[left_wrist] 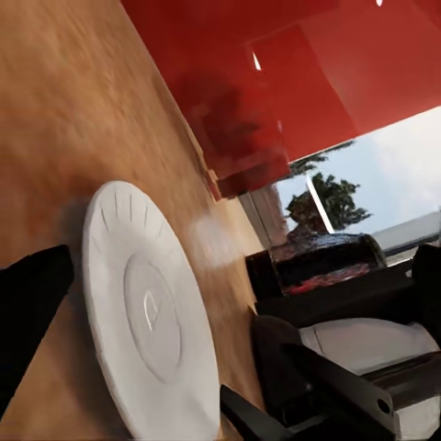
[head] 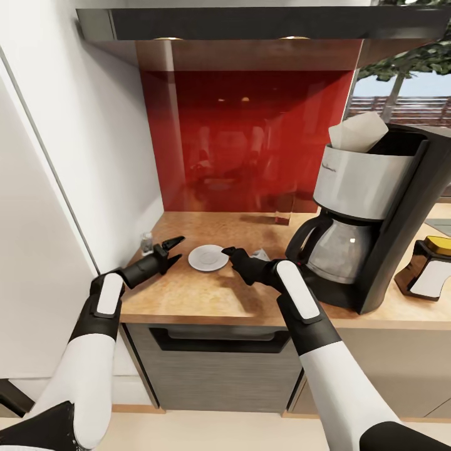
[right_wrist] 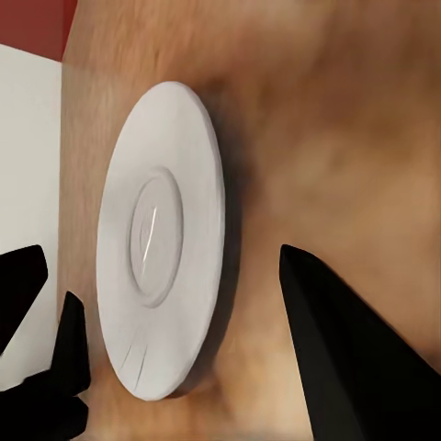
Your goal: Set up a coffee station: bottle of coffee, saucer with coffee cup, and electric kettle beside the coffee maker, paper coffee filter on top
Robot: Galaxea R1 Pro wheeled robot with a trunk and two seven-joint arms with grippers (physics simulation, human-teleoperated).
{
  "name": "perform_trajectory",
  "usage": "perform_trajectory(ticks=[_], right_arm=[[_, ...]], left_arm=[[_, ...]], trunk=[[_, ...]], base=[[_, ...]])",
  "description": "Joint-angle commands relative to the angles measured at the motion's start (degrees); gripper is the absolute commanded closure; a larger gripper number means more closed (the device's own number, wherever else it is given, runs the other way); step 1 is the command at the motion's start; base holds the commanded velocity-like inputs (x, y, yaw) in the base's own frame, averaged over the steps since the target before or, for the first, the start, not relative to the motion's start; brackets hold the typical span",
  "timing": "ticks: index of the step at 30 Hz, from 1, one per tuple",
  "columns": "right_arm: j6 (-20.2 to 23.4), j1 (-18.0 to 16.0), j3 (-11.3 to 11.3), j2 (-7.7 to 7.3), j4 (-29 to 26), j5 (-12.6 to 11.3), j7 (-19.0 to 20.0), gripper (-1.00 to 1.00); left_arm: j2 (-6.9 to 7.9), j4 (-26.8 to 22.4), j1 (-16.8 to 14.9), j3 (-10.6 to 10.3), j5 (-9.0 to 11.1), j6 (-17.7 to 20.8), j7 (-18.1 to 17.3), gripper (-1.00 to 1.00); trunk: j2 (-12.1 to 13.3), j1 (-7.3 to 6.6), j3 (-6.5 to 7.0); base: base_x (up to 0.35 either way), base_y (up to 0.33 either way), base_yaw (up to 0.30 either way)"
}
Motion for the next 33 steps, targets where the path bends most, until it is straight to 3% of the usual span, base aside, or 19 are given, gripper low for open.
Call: perform_trajectory(ticks=[1,11,33], right_arm=[[0.2,0.0,0.0,0.00,0.0,-0.3,-0.6,-1.00],[0.2,0.0,0.0,0.00,0.0,-0.3,-0.6,-1.00],[0.2,0.0,0.0,0.00,0.0,-0.3,-0.6,-1.00]], left_arm=[[-0.29,0.0,-0.1,0.2,-1.1,0.3,0.5,-1.00],[-3.00,-0.1,-0.1,0.0,-1.1,0.3,6.4,-1.00],[-4.01,-0.1,-0.1,0.0,-1.1,0.3,6.9,-1.00]], trunk=[[0.0,0.00,-0.08],[0.0,0.00,-0.08],[0.0,0.00,-0.08]], base=[[0.000,0.000,0.000],[0.000,0.000,0.000],[0.000,0.000,0.000]])
